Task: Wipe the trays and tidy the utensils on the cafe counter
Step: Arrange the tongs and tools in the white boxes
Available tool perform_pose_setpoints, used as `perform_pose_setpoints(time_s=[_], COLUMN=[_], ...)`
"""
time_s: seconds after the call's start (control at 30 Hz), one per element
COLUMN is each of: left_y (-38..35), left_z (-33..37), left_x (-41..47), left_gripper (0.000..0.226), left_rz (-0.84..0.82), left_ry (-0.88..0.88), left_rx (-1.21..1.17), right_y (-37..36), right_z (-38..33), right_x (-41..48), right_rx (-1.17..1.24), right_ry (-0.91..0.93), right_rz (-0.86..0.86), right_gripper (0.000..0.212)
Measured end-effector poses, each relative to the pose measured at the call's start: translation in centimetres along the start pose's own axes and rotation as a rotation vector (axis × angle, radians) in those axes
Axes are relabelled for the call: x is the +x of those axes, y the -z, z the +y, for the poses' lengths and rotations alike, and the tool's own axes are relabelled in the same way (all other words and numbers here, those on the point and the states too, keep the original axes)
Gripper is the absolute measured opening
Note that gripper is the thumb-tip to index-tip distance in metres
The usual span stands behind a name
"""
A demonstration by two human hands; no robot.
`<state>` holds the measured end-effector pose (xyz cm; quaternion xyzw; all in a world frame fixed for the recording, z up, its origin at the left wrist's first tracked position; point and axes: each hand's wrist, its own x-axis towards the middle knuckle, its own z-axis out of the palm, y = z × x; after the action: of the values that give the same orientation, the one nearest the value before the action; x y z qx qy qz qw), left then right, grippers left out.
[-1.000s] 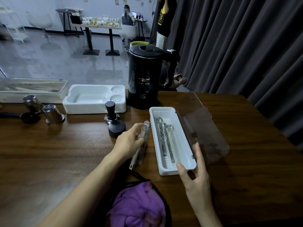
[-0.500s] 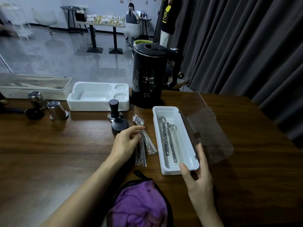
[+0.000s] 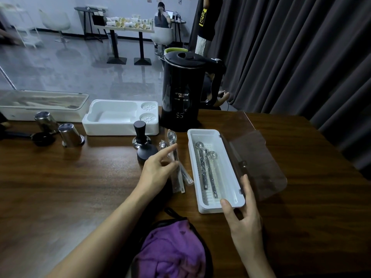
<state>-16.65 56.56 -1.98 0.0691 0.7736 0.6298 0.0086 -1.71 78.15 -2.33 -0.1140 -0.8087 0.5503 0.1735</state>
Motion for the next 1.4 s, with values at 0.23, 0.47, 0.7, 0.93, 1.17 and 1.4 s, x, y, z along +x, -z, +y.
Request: perform_pose_setpoints(time_s=[0.23,0.47,0.7,0.93,1.17,1.4], left_y=[-0.9,-4.8,-7.2,-8.4,-9.0,-9.6], left_z=[4.2,5.5,5.1,4.5,5.2,5.7], left_x=[1.1,2.6,3.0,4.6,5.0,5.1], left_gripper=[0.063,0.059,0.051,0.05,0.045,0.06], left_rz=[-0.069,-0.234,-0.204,-0.171,-0.274,-0.357], left_ry=[0.001,-0.046,-0.124,-0.205,-0.2,-0.187], left_rx=[-0.272,-0.059,0.432,0.794,1.008,1.248], right_y=[0.0,0.1,0.1,0.1,0.2,0.2], right_z=[-0.1,-0.2,-0.1,-0.1,-0.2,-0.2], right_x=[0.0,0.1,0.1,0.1,0.1,0.1], right_rx=[0.021,0.01,0.001,-0.019,-0.034,-0.037], right_ry=[-0.029,-0.022,-0.008,-0.021,-0.014,0.02], right_rz=[-0.004,0.0,-0.008,-0.001,0.0,0.004], right_gripper=[0.09,0.09,0.088,0.089,0.091,0.092])
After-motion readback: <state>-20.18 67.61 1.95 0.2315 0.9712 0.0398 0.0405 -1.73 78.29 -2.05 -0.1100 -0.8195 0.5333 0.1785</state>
